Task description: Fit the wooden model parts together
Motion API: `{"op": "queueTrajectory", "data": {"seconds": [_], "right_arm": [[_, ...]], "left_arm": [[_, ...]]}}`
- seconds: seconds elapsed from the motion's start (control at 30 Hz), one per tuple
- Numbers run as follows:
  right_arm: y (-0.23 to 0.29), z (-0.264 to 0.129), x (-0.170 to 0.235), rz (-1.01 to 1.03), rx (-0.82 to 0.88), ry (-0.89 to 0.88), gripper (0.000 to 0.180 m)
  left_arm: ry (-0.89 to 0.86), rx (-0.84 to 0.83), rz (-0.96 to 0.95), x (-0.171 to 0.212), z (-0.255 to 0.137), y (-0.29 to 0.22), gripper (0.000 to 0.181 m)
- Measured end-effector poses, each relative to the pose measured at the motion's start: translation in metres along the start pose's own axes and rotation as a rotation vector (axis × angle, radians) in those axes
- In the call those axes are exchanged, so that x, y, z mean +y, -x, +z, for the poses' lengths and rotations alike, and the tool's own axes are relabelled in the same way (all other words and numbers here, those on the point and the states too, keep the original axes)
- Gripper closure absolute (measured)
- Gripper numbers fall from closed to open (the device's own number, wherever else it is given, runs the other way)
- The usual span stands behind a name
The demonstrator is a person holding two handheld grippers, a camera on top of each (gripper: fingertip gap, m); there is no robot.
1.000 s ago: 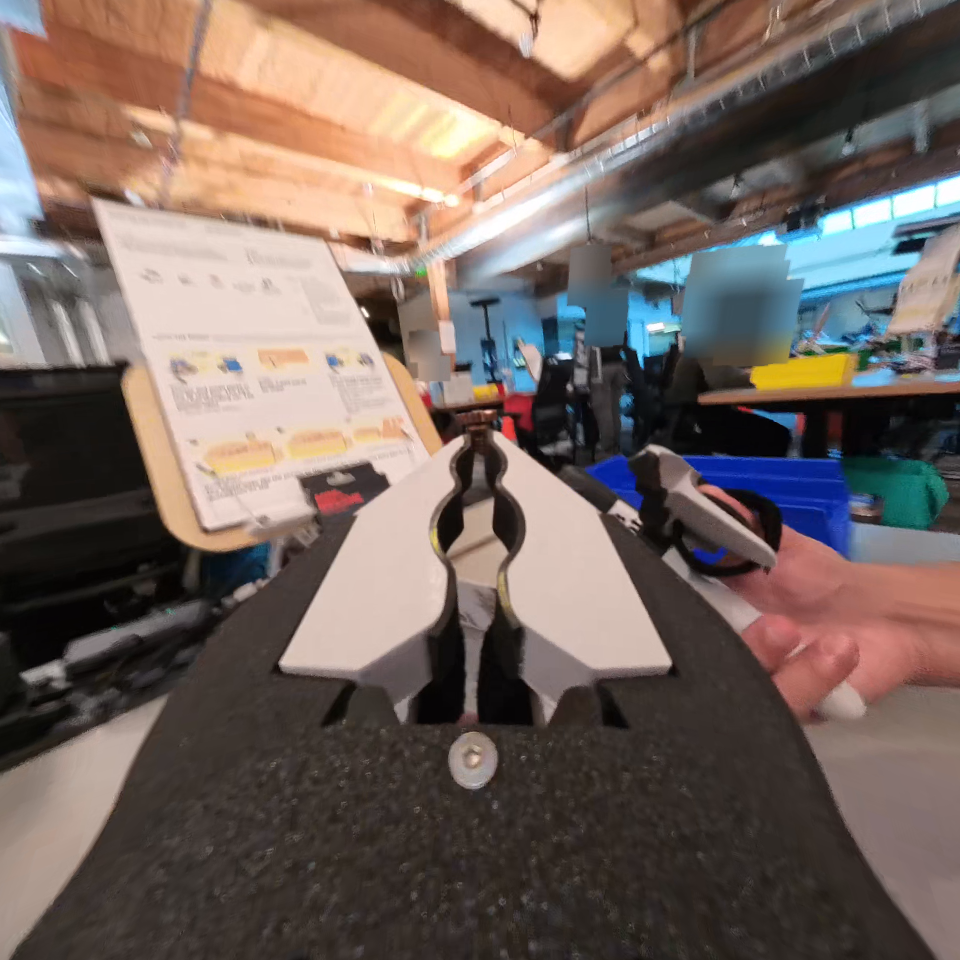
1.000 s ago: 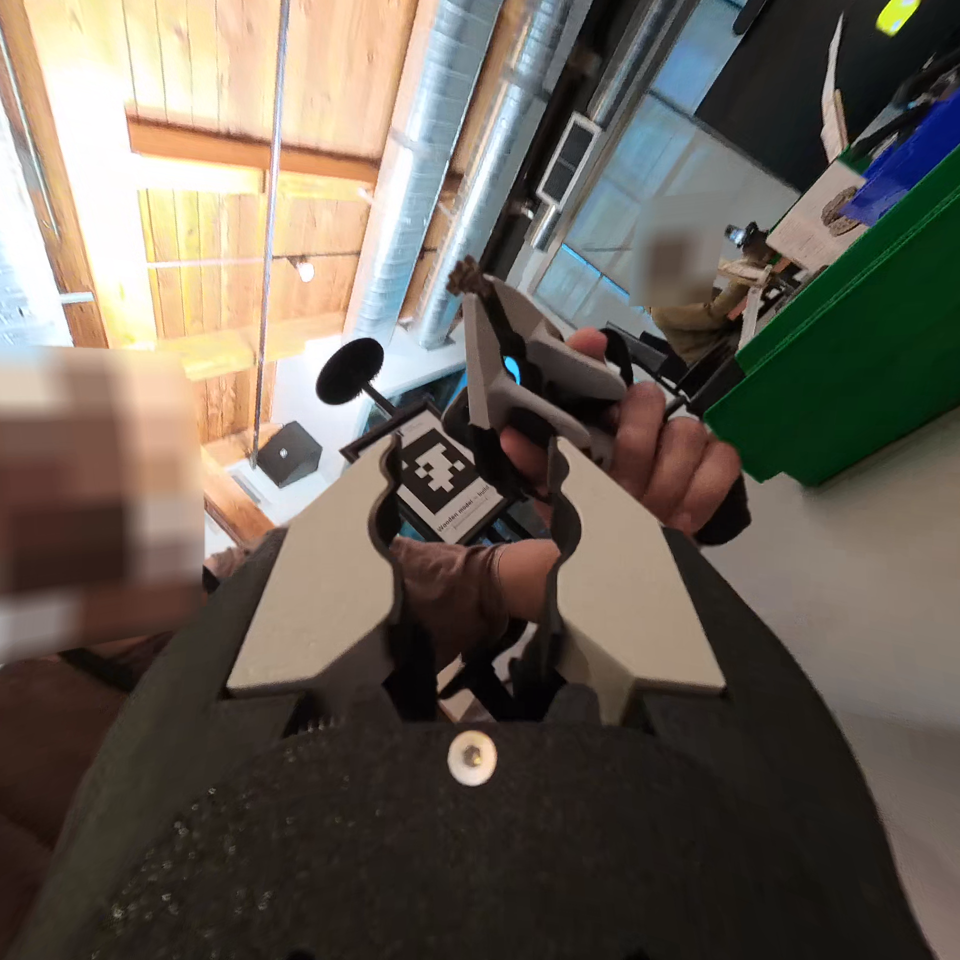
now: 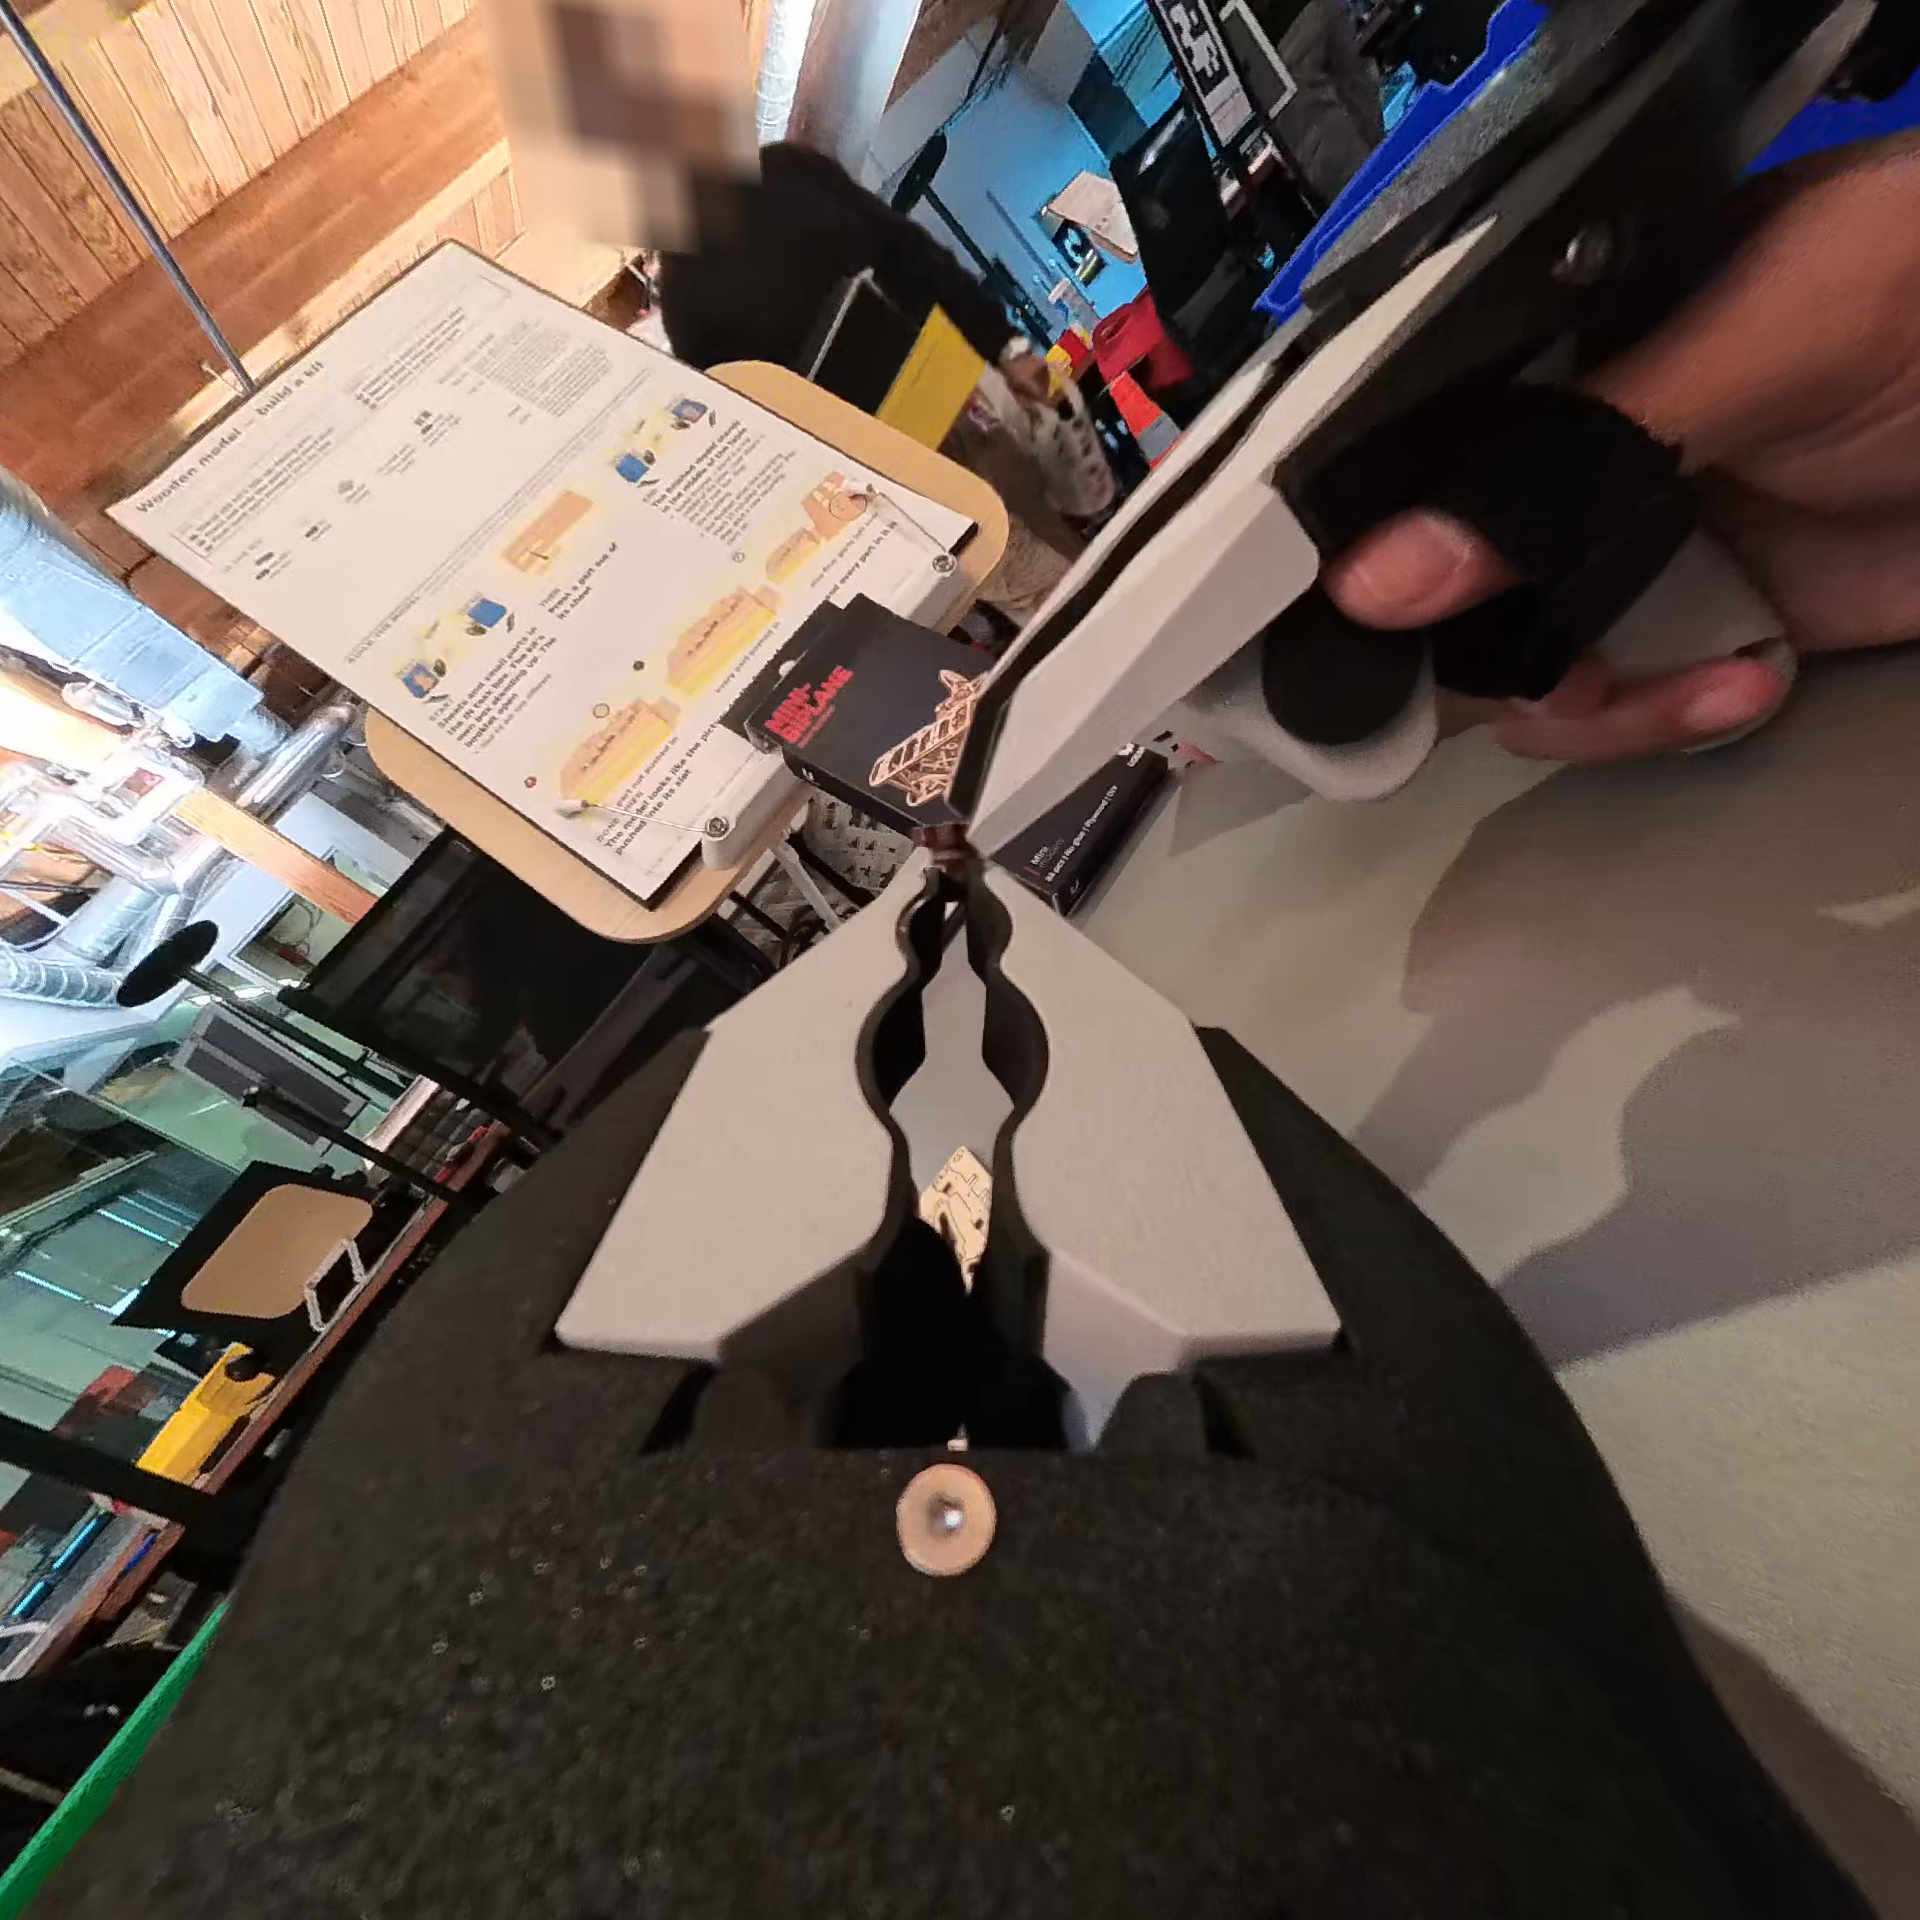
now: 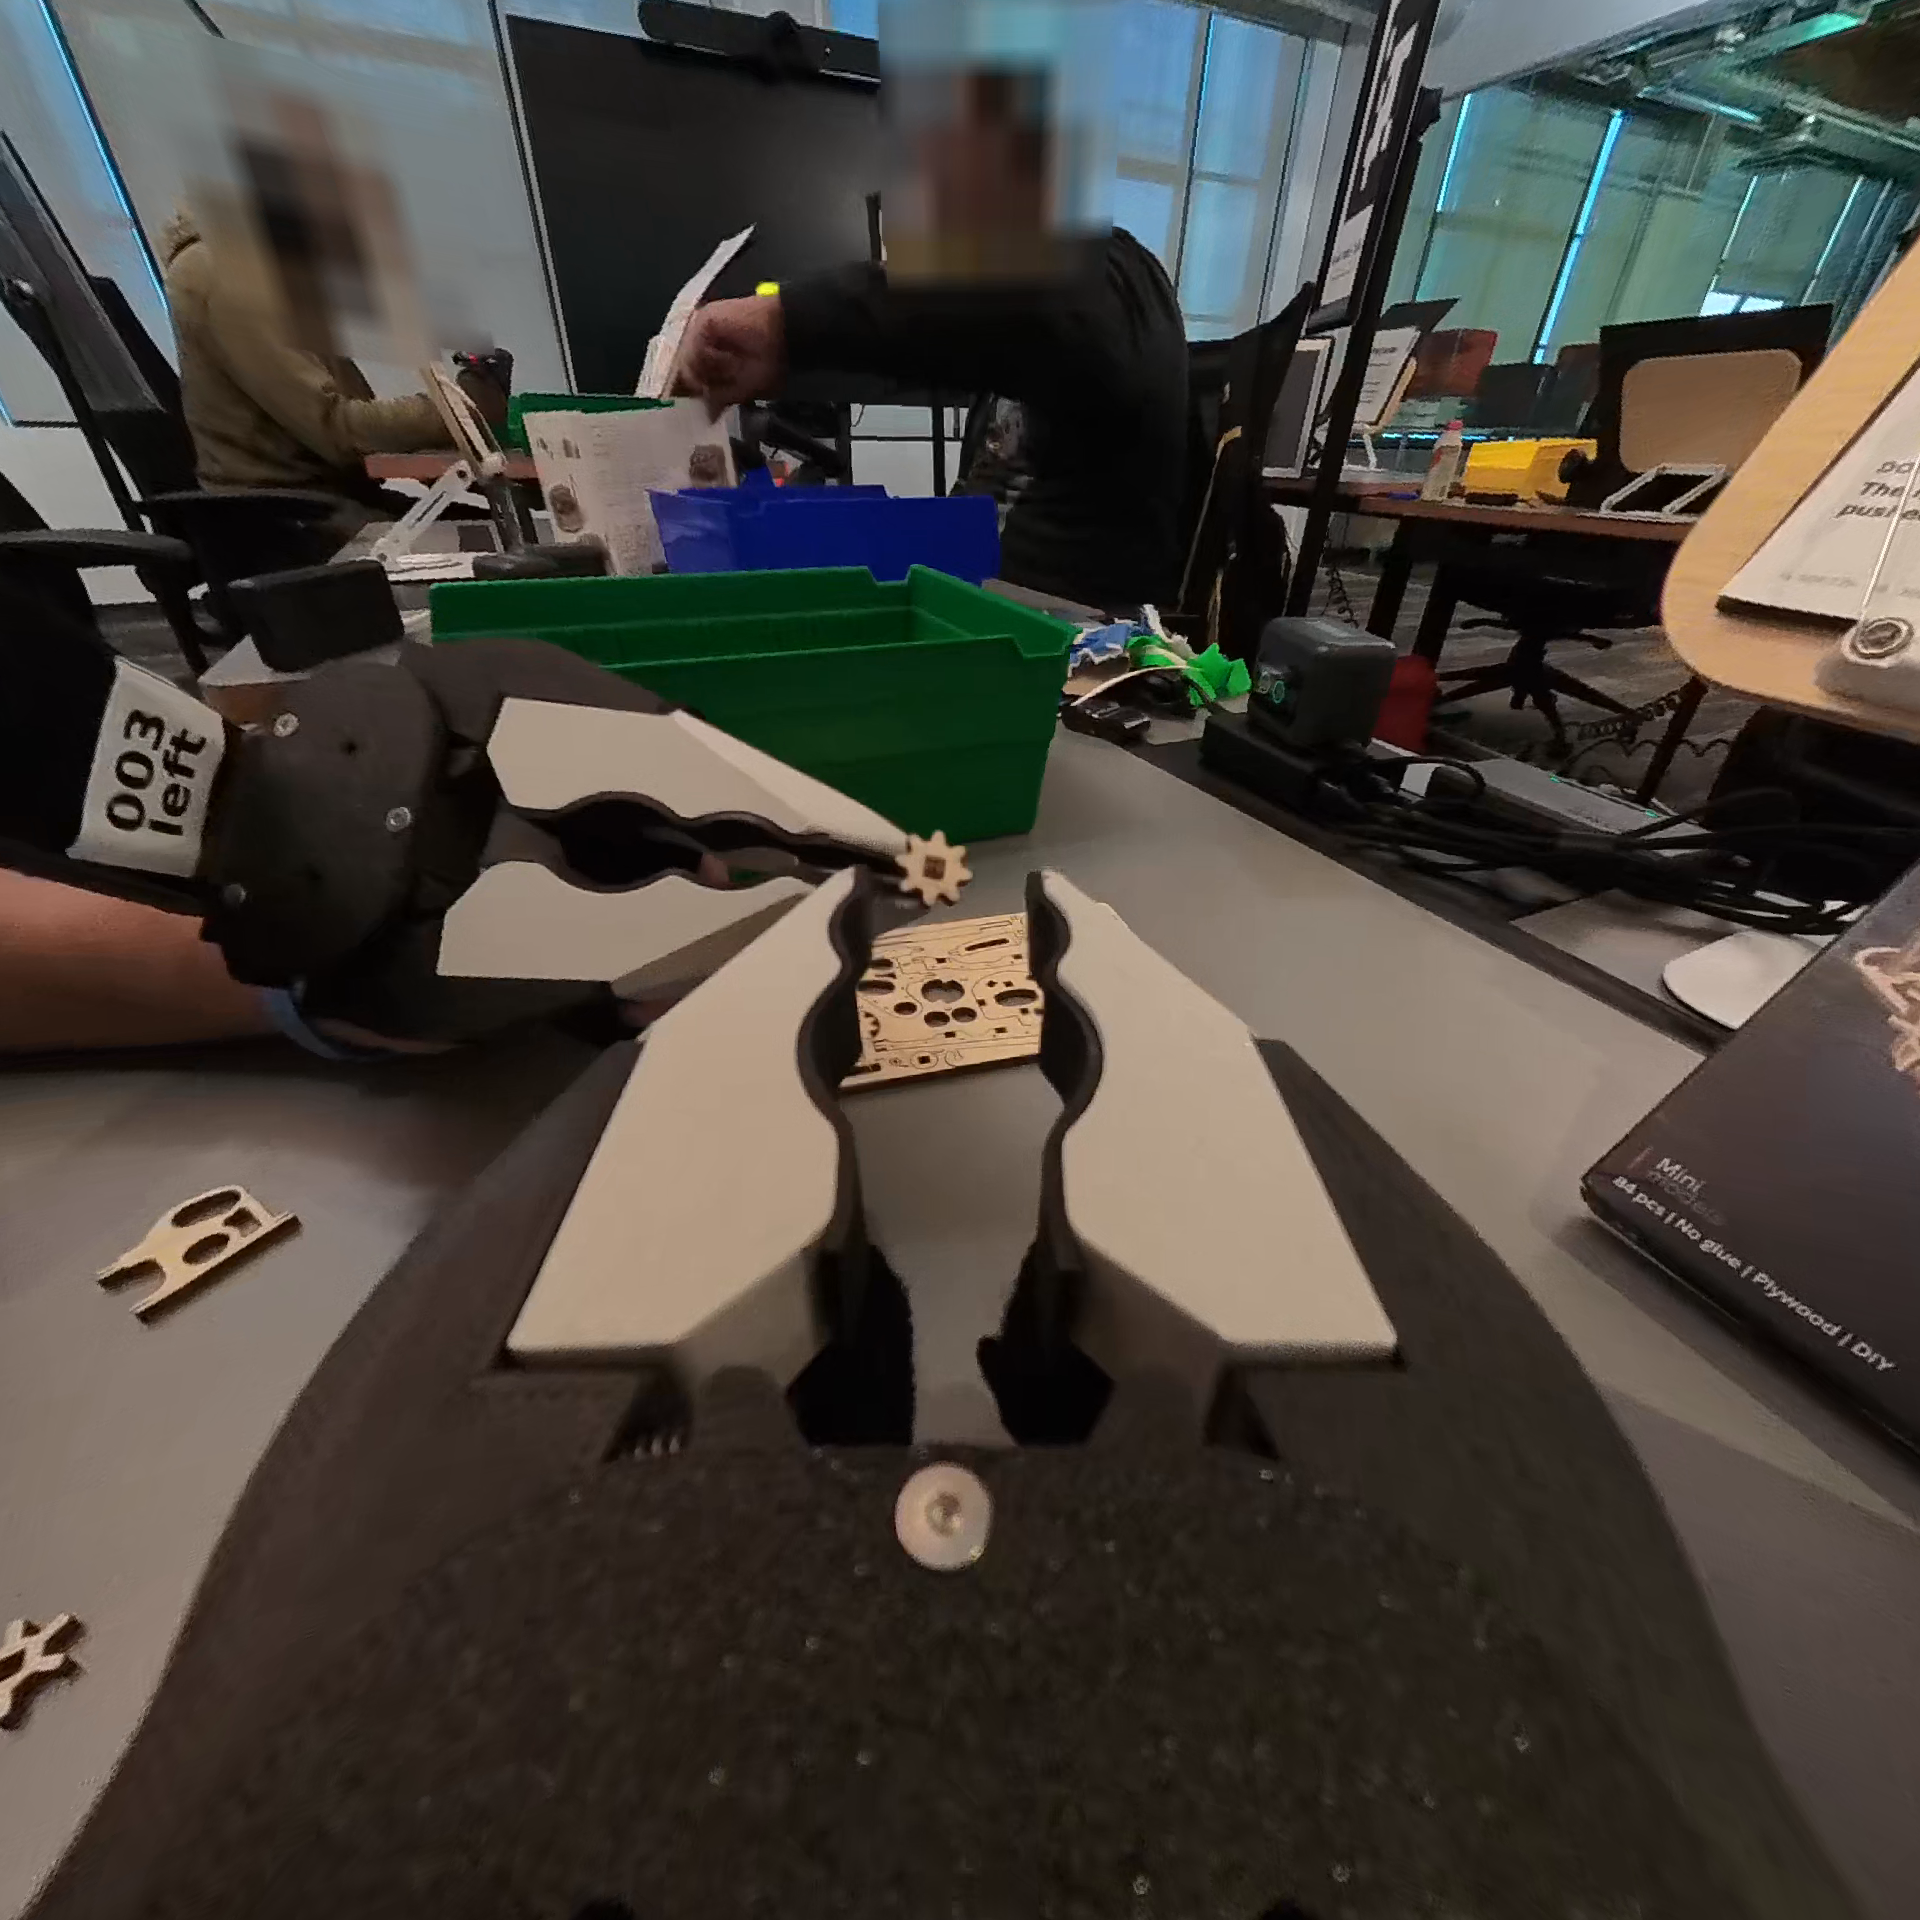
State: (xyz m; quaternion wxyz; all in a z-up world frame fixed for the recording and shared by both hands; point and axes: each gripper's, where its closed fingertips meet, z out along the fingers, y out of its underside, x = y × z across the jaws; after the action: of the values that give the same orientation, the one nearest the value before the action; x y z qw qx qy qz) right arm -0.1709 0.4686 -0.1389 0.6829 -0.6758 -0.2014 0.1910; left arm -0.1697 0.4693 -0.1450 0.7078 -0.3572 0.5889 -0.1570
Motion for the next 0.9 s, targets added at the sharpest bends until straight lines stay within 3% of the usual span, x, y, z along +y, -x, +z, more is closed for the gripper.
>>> {"op": "queueTrajectory", "data": {"seconds": [0.5, 0.9], "right_arm": [[0.0097, -0.002, -0.0032, -0.102, 0.017, 0.003, 0.161], [0.0046, -0.0048, -0.0062, 0.068, -0.051, -0.037, 0.161]], "left_arm": [[-0.006, -0.005, 0.006, -0.0023, -0.0006, -0.0002, 0.18], [-0.067, 0.004, 0.026, -0.0072, -0.0016, -0.0008, 0.18]]}}
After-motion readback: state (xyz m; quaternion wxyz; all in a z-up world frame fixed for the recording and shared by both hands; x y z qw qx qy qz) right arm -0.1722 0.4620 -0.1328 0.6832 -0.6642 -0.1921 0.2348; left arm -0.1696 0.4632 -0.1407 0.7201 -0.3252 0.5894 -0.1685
